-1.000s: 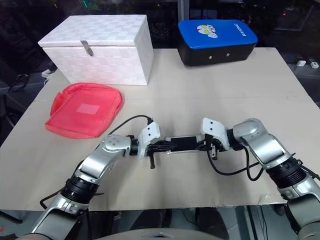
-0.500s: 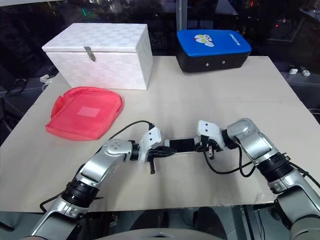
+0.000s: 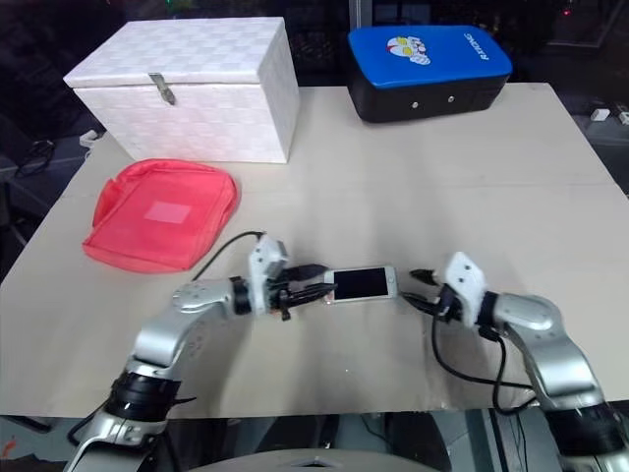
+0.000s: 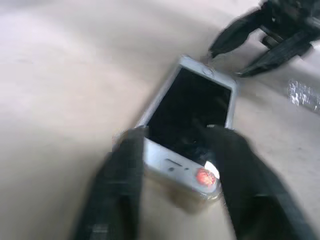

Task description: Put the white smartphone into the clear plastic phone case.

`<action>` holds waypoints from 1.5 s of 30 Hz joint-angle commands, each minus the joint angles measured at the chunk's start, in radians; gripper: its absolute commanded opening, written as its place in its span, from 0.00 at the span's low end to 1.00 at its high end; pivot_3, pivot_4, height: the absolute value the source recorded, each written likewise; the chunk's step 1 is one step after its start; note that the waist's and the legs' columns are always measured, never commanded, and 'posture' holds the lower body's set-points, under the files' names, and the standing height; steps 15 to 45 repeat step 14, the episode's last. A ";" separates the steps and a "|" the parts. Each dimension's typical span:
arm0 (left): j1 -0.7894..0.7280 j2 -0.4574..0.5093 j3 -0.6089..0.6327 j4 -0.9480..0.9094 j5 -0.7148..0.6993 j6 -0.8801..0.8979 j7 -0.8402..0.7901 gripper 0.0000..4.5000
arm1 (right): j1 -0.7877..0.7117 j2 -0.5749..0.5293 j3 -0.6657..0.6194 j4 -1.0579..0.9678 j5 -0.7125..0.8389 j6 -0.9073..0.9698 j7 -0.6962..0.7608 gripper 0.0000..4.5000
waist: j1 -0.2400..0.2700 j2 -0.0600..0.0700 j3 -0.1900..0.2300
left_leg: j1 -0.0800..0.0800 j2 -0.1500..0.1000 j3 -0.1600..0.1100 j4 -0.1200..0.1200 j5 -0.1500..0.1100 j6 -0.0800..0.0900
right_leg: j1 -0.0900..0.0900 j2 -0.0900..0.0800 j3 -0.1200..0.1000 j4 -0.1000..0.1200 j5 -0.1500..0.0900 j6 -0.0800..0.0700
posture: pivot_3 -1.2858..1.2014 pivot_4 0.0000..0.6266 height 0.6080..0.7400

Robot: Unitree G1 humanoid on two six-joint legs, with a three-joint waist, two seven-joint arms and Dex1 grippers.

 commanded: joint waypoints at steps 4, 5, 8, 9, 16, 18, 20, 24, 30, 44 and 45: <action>0.166 0.107 0.186 -0.177 -0.116 0.008 -0.025 0.99 | 0.294 -0.034 -0.251 -0.331 0.087 0.044 -0.055 0.99 | 0.003 0.002 0.008 | 0.001 0.000 0.000 0.000 0.000 0.000 | 0.002 0.000 0.000 0.000 0.000 0.000 | 0.52 0.24 1.00; 0.205 0.130 0.205 -0.194 -0.112 0.001 -0.028 0.99 | 0.344 -0.034 -0.282 -0.370 0.097 0.049 -0.056 0.99 | 0.004 0.003 0.009 | 0.002 0.000 0.000 0.000 0.000 0.000 | 0.002 0.000 0.000 -0.001 0.000 0.000 | 0.52 0.24 1.00; 0.301 0.178 0.257 -0.224 -0.128 0.000 -0.041 0.99 | 0.449 -0.031 -0.344 -0.439 0.112 0.042 -0.061 0.99 | 0.004 0.004 0.012 | 0.002 0.000 0.000 0.000 0.000 0.000 | 0.002 0.000 0.000 0.000 0.000 0.000 | 0.52 0.24 1.00; 0.334 0.189 0.280 -0.232 -0.137 0.002 -0.043 0.99 | 0.476 -0.025 -0.361 -0.450 0.114 0.038 -0.066 0.99 | 0.006 0.003 0.012 | 0.003 0.000 0.000 0.000 0.000 0.000 | 0.003 0.000 0.000 0.000 0.000 0.000 | 0.52 0.24 1.00; 0.393 0.207 0.329 -0.257 -0.163 0.003 -0.035 0.99 | 0.526 -0.027 -0.361 -0.423 0.089 -0.015 -0.058 0.99 | 0.015 0.002 0.013 | 0.007 0.000 0.001 0.000 -0.003 0.004 | 0.007 0.000 0.000 0.000 0.000 0.000 | 0.52 0.24 1.00; 0.393 0.207 0.329 -0.257 -0.163 0.003 -0.035 0.99 | 0.526 -0.027 -0.361 -0.423 0.089 -0.015 -0.058 0.99 | 0.015 0.002 0.013 | 0.007 0.000 0.001 0.000 -0.003 0.004 | 0.007 0.000 0.000 0.000 0.000 0.000 | 0.52 0.24 1.00; 0.393 0.207 0.329 -0.257 -0.163 0.003 -0.035 0.99 | 0.526 -0.027 -0.361 -0.423 0.089 -0.015 -0.058 0.99 | 0.015 0.002 0.013 | 0.007 0.000 0.001 0.000 -0.003 0.004 | 0.007 0.000 0.000 0.000 0.000 0.000 | 0.52 0.24 1.00; 0.393 0.207 0.329 -0.257 -0.163 0.003 -0.035 0.99 | 0.526 -0.027 -0.361 -0.423 0.089 -0.015 -0.058 0.99 | 0.015 0.002 0.013 | 0.007 0.000 0.001 0.000 -0.003 0.004 | 0.007 0.000 0.000 0.000 0.000 0.000 | 0.52 0.24 1.00; 0.393 0.207 0.329 -0.257 -0.163 0.003 -0.035 0.99 | 0.526 -0.027 -0.361 -0.423 0.089 -0.015 -0.058 0.99 | 0.015 0.002 0.013 | 0.007 0.000 0.001 0.000 -0.003 0.004 | 0.007 0.000 0.000 0.000 0.000 0.000 | 0.52 0.24 1.00; 0.393 0.207 0.329 -0.257 -0.163 0.003 -0.035 0.99 | 0.526 -0.027 -0.361 -0.423 0.089 -0.015 -0.058 0.99 | 0.015 0.002 0.013 | 0.007 0.000 0.001 0.000 -0.003 0.004 | 0.007 0.000 0.000 0.000 0.000 0.000 | 0.52 0.24 1.00; 0.393 0.207 0.329 -0.257 -0.163 0.003 -0.035 0.99 | 0.526 -0.027 -0.361 -0.423 0.089 -0.015 -0.058 0.99 | 0.015 0.002 0.013 | 0.007 0.000 0.001 0.000 -0.003 0.004 | 0.007 0.000 0.000 0.000 0.000 0.000 | 0.52 0.24 1.00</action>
